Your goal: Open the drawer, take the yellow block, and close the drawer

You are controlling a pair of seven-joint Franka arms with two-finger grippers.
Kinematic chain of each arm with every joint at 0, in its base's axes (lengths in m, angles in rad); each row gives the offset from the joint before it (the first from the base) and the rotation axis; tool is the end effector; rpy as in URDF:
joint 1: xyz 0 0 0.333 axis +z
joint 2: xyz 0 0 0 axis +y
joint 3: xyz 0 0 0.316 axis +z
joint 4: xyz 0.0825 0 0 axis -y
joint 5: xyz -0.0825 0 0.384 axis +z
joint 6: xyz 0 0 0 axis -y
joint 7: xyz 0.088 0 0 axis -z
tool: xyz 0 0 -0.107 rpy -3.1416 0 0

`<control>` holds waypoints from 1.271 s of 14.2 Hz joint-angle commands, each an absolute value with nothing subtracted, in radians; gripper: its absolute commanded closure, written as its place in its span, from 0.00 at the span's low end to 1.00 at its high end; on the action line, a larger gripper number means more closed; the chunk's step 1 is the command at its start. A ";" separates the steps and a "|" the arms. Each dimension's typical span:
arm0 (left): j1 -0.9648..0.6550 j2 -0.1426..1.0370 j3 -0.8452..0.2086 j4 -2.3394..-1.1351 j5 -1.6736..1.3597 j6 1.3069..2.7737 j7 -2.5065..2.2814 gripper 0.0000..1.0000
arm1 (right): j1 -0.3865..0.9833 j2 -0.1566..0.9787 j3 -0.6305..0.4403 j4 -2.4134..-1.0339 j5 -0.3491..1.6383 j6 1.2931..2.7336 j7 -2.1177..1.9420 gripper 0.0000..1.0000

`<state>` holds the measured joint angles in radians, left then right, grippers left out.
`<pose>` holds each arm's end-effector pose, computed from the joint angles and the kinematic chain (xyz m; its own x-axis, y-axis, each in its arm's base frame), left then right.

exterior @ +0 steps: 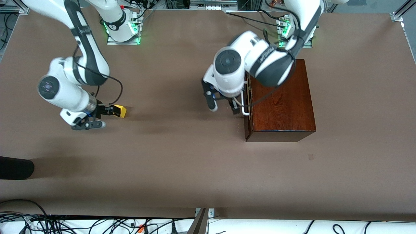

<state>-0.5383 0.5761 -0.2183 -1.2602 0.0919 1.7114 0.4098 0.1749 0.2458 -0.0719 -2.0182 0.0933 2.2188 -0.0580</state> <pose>0.5429 -0.4528 0.4212 0.3976 -0.9130 -0.0910 -0.9119 -0.4042 0.0715 0.5846 0.0646 0.3271 0.9935 0.1057 -0.0424 0.1032 -0.9930 -0.0568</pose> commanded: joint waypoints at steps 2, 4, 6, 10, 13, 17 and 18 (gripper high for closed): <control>-0.545 0.488 -0.213 -1.189 0.080 1.678 0.157 0.00 | 0.161 0.103 -0.066 -1.994 0.091 2.065 -0.078 0.00; -0.531 0.419 -0.196 -1.190 0.072 1.616 0.012 0.00 | 0.160 0.060 -0.067 -1.939 0.091 1.975 -0.075 0.00; -0.455 0.375 -0.186 -1.180 0.066 1.539 -0.101 0.00 | 0.160 0.038 -0.072 -1.841 0.091 1.846 -0.074 0.00; -0.270 0.272 -0.184 -1.203 0.066 1.496 -0.104 0.00 | 0.160 0.009 -0.075 -1.657 0.063 1.645 -0.080 0.00; -0.175 0.209 -0.158 -1.262 0.048 1.402 -0.107 0.00 | 0.158 0.005 -0.074 -1.542 0.031 1.514 -0.080 0.00; -0.170 0.040 0.012 -1.503 -0.067 1.461 -0.097 0.00 | 0.160 0.003 -0.100 -1.505 0.020 1.460 -0.107 0.00; -0.167 -0.015 0.014 -1.593 -0.067 1.514 -0.097 0.00 | 0.161 0.003 -0.101 -1.505 0.020 1.457 -0.106 0.00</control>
